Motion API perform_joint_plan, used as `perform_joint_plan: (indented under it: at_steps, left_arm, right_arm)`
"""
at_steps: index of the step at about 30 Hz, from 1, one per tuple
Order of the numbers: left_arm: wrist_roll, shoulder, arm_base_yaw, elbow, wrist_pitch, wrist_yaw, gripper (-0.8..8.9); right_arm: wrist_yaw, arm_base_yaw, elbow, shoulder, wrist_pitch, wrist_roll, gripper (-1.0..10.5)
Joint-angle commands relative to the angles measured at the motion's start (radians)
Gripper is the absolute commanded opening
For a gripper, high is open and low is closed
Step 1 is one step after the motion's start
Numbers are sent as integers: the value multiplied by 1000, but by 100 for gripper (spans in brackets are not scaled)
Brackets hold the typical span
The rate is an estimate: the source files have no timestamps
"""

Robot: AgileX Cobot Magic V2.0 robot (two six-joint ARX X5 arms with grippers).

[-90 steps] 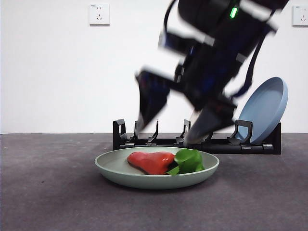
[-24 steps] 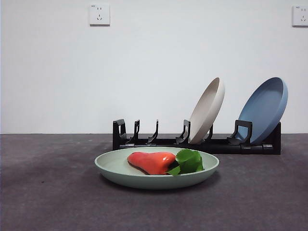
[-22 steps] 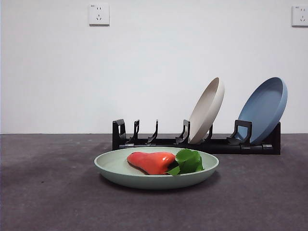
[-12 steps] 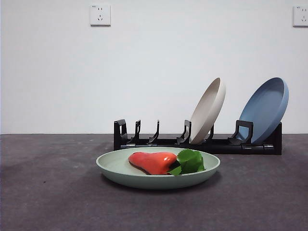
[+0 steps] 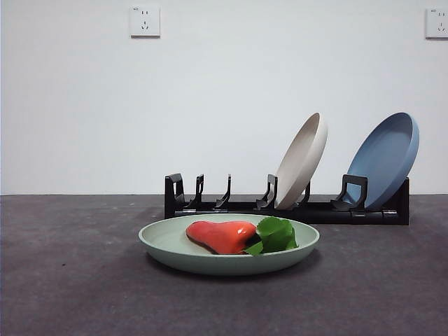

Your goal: Take the green plate from the plate rack,put the plate on the table,take the carrot from the table,put the carrot in the plate

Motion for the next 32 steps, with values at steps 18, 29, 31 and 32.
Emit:
perform_joint_plan:
  at_steps: [18,29,31,32]
  left_arm:
    - [-98,-97,14,-107,-203,52,-4]
    - [-98,-96,14,-107,-203,76,-4]
    - [-98,-96,14,-107,-203,76,-4]
    - [-98,-96,14,-107,-203,76,-4]
  right_arm:
    - [1,2,-3,-1,5,-2,1]
    - [1,2,-3,-1,5,-2,1]
    - [1,2,-3,-1,5,-2,1]
    - [2,2,-3,-1,5,-2,1]
